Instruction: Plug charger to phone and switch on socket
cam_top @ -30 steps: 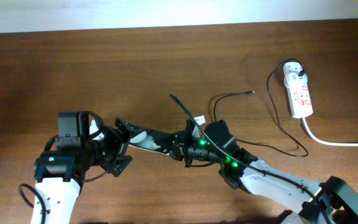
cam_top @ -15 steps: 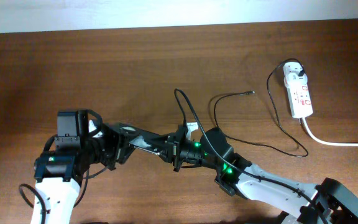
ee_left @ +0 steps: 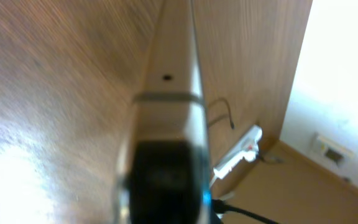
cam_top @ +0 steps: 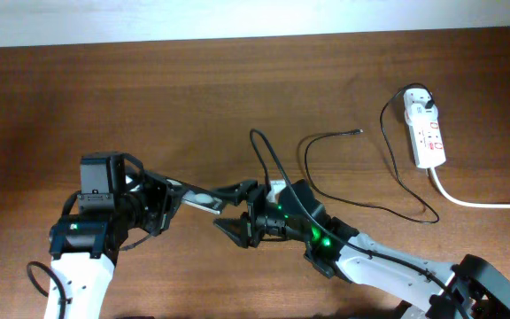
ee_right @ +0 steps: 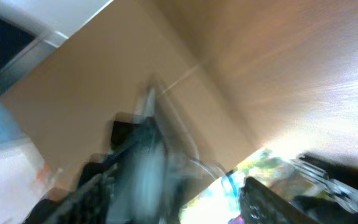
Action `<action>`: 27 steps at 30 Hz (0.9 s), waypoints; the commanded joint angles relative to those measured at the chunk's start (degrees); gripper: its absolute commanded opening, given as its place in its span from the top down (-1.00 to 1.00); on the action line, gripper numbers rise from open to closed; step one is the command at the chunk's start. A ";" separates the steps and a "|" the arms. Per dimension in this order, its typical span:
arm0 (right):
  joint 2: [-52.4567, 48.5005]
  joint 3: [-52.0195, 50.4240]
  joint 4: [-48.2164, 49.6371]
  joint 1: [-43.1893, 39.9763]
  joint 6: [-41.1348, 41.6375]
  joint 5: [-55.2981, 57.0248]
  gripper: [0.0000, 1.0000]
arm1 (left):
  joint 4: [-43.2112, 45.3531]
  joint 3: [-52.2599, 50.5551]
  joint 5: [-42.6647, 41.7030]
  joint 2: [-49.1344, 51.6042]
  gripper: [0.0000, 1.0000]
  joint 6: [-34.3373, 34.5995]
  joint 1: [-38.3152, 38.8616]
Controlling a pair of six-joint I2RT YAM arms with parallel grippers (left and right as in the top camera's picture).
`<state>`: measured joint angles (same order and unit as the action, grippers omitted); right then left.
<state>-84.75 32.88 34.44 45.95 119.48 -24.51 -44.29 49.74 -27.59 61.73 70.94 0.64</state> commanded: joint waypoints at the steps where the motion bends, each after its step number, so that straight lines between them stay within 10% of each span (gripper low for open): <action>1: 0.22 0.20 -11.06 0.15 -7.28 -0.02 -0.51 | 1.55 0.02 6.12 0.04 1.00 -4.90 0.07; 5: 0.22 0.20 -26.75 0.15 -26.25 2.78 -0.76 | 2.27 0.02 7.56 2.01 1.00 -11.56 0.07; 9: 0.22 0.20 -35.65 0.15 -28.11 5.11 -0.98 | 4.11 0.02 -2.34 10.67 1.00 -16.85 0.07; 21: 5.62 3.43 -35.65 -10.62 -49.77 -3.74 -0.50 | 1.75 0.44 -21.29 26.56 1.00 -30.80 0.07; 27: 5.70 23.28 -65.92 -10.73 -56.72 15.67 -0.50 | 1.31 0.44 -21.29 26.56 1.00 -30.77 0.07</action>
<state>-79.99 48.51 -25.85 35.59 65.56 -19.92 -43.00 49.17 -46.39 88.09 41.32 0.69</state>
